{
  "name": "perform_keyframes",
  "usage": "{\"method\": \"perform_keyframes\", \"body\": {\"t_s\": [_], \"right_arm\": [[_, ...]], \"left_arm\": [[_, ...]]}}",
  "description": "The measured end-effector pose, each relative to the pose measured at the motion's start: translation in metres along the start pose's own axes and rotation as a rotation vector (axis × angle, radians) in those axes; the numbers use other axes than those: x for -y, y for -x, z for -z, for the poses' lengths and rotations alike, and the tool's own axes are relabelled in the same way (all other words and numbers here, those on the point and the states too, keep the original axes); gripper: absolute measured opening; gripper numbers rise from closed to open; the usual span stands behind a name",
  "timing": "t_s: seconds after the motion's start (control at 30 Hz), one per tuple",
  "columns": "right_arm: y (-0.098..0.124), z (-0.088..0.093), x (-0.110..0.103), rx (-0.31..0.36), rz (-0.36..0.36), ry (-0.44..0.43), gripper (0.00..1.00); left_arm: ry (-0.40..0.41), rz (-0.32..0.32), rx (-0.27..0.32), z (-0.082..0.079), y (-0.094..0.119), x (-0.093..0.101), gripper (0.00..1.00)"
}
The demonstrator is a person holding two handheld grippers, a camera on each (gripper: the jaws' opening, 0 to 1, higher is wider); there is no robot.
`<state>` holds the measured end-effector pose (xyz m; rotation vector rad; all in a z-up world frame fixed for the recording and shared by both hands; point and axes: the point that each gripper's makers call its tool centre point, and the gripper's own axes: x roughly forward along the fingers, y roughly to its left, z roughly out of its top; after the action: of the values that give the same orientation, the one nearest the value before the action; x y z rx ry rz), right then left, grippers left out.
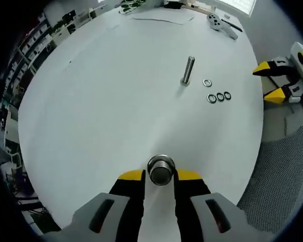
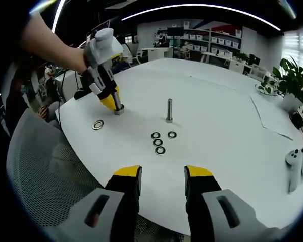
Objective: Place the washer onto the threaded stud by aligning its center hole with the stud, sliding it down to the base, and recovering from edge contact or off-axis alignment until the washer reaches the visible bottom stop.
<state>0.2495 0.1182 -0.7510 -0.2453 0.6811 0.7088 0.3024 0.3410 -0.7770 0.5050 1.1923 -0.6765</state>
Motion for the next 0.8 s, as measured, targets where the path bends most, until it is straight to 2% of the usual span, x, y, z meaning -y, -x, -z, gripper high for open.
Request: {"method": "perform_keyframes", "body": {"t_s": [0.3, 0.5, 0.67, 0.8], "right_arm": [[-0.001, 0.0, -0.004, -0.004, -0.019, 0.005, 0.36], [-0.002, 0.003, -0.007, -0.021, -0.033, 0.015, 0.36], [-0.002, 0.001, -0.008, -0.018, -0.034, 0.015, 0.36], [-0.003, 0.002, -0.009, -0.022, -0.041, 0.016, 0.36]], "left_arm": [[0.1, -0.039, 0.072, 0.006, 0.02, 0.002, 0.22], [0.207, -0.059, 0.119, 0.03, 0.029, 0.004, 0.23], [0.252, -0.07, 0.124, 0.048, 0.034, 0.01, 0.25], [0.282, -0.078, 0.141, 0.051, 0.04, 0.016, 0.25]]}}
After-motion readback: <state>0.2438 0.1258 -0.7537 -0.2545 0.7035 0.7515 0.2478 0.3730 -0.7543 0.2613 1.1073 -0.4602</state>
